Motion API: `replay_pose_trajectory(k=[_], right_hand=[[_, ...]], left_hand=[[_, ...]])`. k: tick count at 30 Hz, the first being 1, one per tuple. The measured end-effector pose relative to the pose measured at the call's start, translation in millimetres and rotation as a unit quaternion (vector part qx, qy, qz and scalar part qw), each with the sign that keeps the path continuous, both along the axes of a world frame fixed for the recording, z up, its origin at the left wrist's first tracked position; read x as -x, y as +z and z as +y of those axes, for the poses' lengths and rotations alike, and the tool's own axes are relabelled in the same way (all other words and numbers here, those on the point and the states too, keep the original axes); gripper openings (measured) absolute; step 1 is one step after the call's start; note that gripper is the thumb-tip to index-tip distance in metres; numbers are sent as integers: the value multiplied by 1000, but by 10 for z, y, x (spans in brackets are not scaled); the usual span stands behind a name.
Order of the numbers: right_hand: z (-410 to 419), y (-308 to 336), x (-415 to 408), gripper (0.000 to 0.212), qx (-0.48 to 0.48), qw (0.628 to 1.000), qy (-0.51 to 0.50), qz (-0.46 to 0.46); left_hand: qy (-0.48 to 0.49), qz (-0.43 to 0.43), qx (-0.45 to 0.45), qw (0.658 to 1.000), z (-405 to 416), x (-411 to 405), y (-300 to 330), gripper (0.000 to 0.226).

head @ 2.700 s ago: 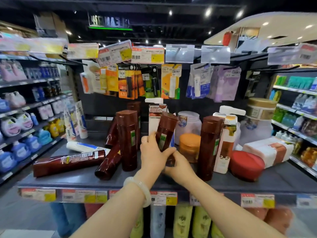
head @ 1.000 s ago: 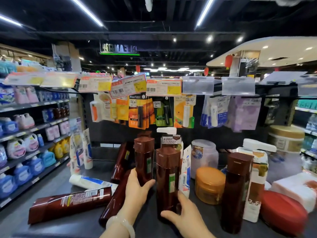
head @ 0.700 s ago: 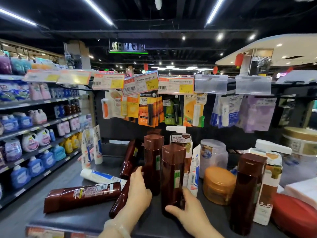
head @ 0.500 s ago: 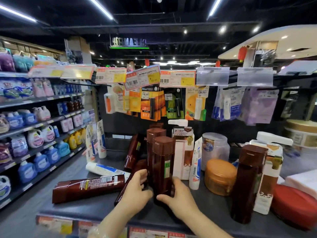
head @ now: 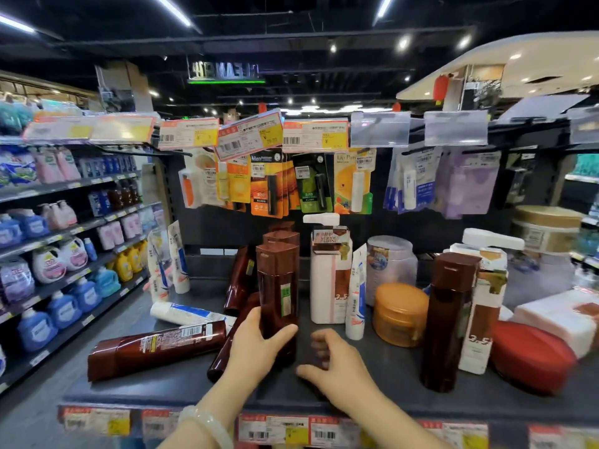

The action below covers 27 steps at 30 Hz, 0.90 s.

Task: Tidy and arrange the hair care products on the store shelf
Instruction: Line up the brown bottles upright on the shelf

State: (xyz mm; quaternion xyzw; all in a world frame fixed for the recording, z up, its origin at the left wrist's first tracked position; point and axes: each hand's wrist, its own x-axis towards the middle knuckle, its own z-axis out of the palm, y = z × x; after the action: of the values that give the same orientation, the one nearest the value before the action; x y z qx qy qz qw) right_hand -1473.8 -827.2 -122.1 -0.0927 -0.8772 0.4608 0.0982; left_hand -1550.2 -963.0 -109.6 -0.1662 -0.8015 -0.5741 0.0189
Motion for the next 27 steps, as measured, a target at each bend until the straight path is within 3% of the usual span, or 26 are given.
replay_pose_trajectory(k=[4,6,10,13,17,21,27], right_hand=[[307,-77,-518,33,-25,994,-54,86],[474,-137,-763,33,-19,983,-114,143],[801,-175,-1072,30,36,949,-231,211],[1024,-160,-1126,35,32,933,-277,226],[1193,-105,-1068,52,3,934,-300,192],[1273,-92,-1020,71,14,958,-259,122],[1268,-69,-982,50,6,977,-185,104]], left_hand=[[1,-22,-11,1000,-18,-17,-4,56],[45,-5,-30,999,13,-106,-8,67],[194,163,-97,963,143,-500,59,68],[110,281,-87,950,338,-721,-1,67],[-81,151,-4,985,744,-922,-2,66],[-171,31,34,984,1154,-957,7,73],[-215,-41,-14,976,1510,-979,35,67]])
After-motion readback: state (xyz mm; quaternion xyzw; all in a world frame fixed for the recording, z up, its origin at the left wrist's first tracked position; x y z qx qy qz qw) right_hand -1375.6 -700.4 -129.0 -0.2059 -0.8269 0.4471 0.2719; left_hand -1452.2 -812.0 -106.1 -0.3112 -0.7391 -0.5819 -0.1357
